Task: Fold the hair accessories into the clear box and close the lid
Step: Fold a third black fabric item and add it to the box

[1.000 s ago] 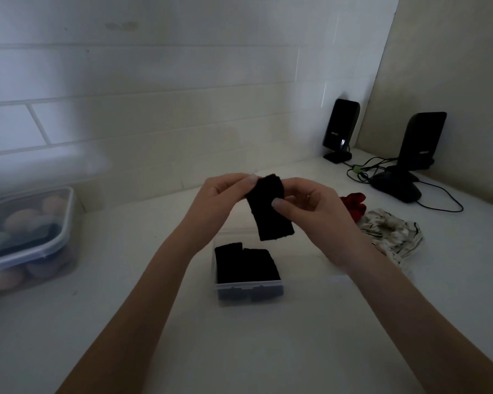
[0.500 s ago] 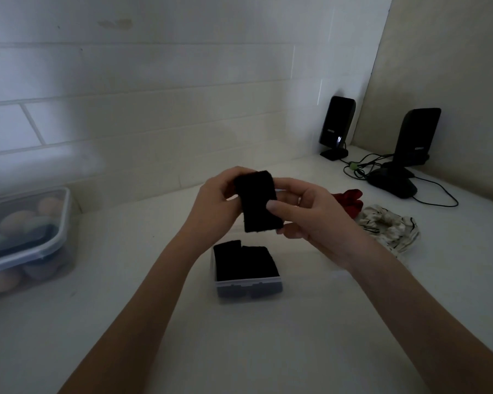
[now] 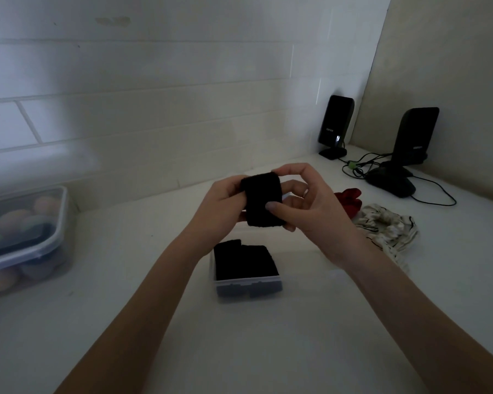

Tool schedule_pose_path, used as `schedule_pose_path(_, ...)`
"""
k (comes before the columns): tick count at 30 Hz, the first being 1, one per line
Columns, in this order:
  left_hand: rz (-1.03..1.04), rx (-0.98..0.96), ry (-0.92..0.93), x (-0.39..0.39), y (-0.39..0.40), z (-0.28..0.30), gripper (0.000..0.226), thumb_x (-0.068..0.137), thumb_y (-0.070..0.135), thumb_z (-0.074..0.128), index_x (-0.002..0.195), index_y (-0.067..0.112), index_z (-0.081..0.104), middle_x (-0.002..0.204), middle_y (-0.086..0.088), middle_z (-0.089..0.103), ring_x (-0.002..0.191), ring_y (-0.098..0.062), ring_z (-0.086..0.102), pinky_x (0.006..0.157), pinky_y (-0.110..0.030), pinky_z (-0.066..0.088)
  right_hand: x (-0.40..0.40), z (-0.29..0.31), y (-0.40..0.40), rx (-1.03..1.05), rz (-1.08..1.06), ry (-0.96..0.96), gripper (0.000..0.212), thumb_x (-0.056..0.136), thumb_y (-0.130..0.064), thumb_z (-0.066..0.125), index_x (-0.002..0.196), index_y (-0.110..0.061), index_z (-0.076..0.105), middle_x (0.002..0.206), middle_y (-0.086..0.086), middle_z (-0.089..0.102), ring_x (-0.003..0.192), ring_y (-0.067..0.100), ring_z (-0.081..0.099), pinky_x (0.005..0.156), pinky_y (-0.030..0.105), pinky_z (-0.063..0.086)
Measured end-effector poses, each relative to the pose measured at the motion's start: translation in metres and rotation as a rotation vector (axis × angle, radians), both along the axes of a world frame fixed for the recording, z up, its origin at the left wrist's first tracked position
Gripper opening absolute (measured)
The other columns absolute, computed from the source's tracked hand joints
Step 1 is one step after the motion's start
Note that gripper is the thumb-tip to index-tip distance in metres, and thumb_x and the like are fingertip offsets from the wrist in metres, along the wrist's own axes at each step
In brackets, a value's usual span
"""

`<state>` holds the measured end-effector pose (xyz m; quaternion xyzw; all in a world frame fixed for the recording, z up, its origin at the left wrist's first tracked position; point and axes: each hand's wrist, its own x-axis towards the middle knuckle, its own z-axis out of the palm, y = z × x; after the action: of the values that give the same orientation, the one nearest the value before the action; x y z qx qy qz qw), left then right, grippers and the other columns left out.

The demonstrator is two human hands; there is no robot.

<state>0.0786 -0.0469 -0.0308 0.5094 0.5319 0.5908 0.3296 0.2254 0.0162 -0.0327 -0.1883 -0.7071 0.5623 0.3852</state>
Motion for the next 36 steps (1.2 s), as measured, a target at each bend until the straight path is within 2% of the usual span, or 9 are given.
schedule_pose_path(4, -0.01, -0.008, -0.011, -0.001, -0.002, 0.0, 0.03, 0.092, -0.002, 0.044, 0.091, 0.019, 0.065, 0.082, -0.001, 0.068, 0.071, -0.009, 0.069, 0.062, -0.025, 0.058, -0.001, 0.0, 0.0, 0.055, -0.044, -0.046, 0.043, 0.08, 0.007, 0.064, 0.114, -0.015, 0.051, 0.077, -0.005, 0.066, 0.052, 0.007, 0.051, 0.051, 0.016, 0.043)
schedule_pose_path(8, -0.057, -0.078, -0.044, -0.003, 0.0, 0.0, 0.033, 0.092, -0.001, 0.04, 0.094, 0.019, 0.066, 0.087, -0.001, 0.071, 0.082, -0.017, 0.069, 0.075, -0.039, 0.06, -0.002, -0.002, 0.0, 0.111, -0.126, -0.096, 0.047, 0.079, 0.001, 0.067, 0.116, -0.02, 0.048, 0.079, 0.004, 0.063, 0.056, 0.013, 0.054, 0.051, 0.019, 0.044)
schedule_pose_path(11, -0.139, -0.12, -0.179, -0.001, 0.0, 0.005, 0.027, 0.093, 0.003, 0.037, 0.105, 0.009, 0.06, 0.096, -0.007, 0.067, 0.085, -0.019, 0.066, 0.077, -0.033, 0.057, -0.002, -0.003, 0.0, 0.064, -0.158, -0.076, 0.044, 0.081, -0.003, 0.067, 0.117, -0.02, 0.048, 0.084, 0.01, 0.057, 0.054, 0.016, 0.053, 0.046, 0.022, 0.045)
schedule_pose_path(13, -0.136, -0.065, -0.065, -0.004, 0.0, 0.003, 0.018, 0.089, 0.004, 0.054, 0.102, 0.013, 0.063, 0.091, 0.002, 0.071, 0.085, -0.014, 0.069, 0.075, -0.026, 0.057, -0.002, -0.004, 0.0, 0.015, -0.156, -0.07, 0.042, 0.082, -0.006, 0.067, 0.117, -0.02, 0.051, 0.087, 0.01, 0.054, 0.054, 0.015, 0.052, 0.046, 0.021, 0.044)
schedule_pose_path(15, -0.096, -0.032, 0.115, -0.008, -0.001, -0.002, 0.033, 0.075, -0.003, 0.07, 0.097, 0.021, 0.064, 0.087, 0.009, 0.073, 0.086, -0.01, 0.071, 0.079, -0.027, 0.056, -0.002, -0.004, 0.0, 0.019, -0.149, -0.094, 0.04, 0.082, -0.006, 0.067, 0.117, -0.02, 0.054, 0.09, 0.007, 0.054, 0.053, 0.009, 0.051, 0.048, 0.019, 0.043)
schedule_pose_path(22, -0.129, -0.078, 0.199, -0.014, -0.001, -0.004, 0.048, 0.073, -0.006, 0.072, 0.096, 0.029, 0.051, 0.072, 0.005, 0.073, 0.075, -0.014, 0.072, 0.07, -0.031, 0.056, 0.002, 0.001, 0.0, 0.179, -0.093, -0.183, 0.032, 0.083, -0.015, 0.067, 0.113, -0.024, 0.063, 0.097, -0.012, 0.061, 0.059, 0.0, 0.051, 0.057, 0.011, 0.044)
schedule_pose_path(28, -0.164, -0.111, 0.241, -0.015, -0.005, -0.001, 0.053, 0.071, -0.001, 0.075, 0.104, 0.029, 0.047, 0.078, 0.0, 0.073, 0.078, -0.018, 0.073, 0.073, -0.037, 0.056, 0.004, 0.006, 0.0, 0.371, -0.115, -0.26, 0.029, 0.081, -0.016, 0.07, 0.108, -0.025, 0.065, 0.099, -0.01, 0.065, 0.071, 0.014, 0.058, 0.071, 0.016, 0.051)
schedule_pose_path(32, -0.393, -0.206, 0.237, -0.023, -0.014, 0.005, 0.076, 0.059, 0.011, 0.082, 0.124, 0.029, 0.046, 0.108, -0.004, 0.07, 0.101, -0.022, 0.068, 0.089, -0.039, 0.054, 0.013, 0.008, 0.003, 0.319, -0.083, -0.271, 0.023, 0.08, -0.013, 0.071, 0.099, -0.025, 0.067, 0.088, -0.011, 0.068, 0.072, 0.014, 0.064, 0.065, 0.017, 0.052)
schedule_pose_path(36, -0.498, -0.236, 0.356, -0.033, -0.018, 0.008, 0.074, 0.066, -0.008, 0.078, 0.125, 0.027, 0.051, 0.13, 0.005, 0.059, 0.119, -0.012, 0.058, 0.106, -0.03, 0.042, 0.037, 0.008, 0.006, 0.243, -0.014, -0.352, 0.022, 0.08, -0.002, 0.068, 0.095, -0.017, 0.063, 0.086, -0.006, 0.065, 0.06, 0.005, 0.061, 0.05, 0.021, 0.051)
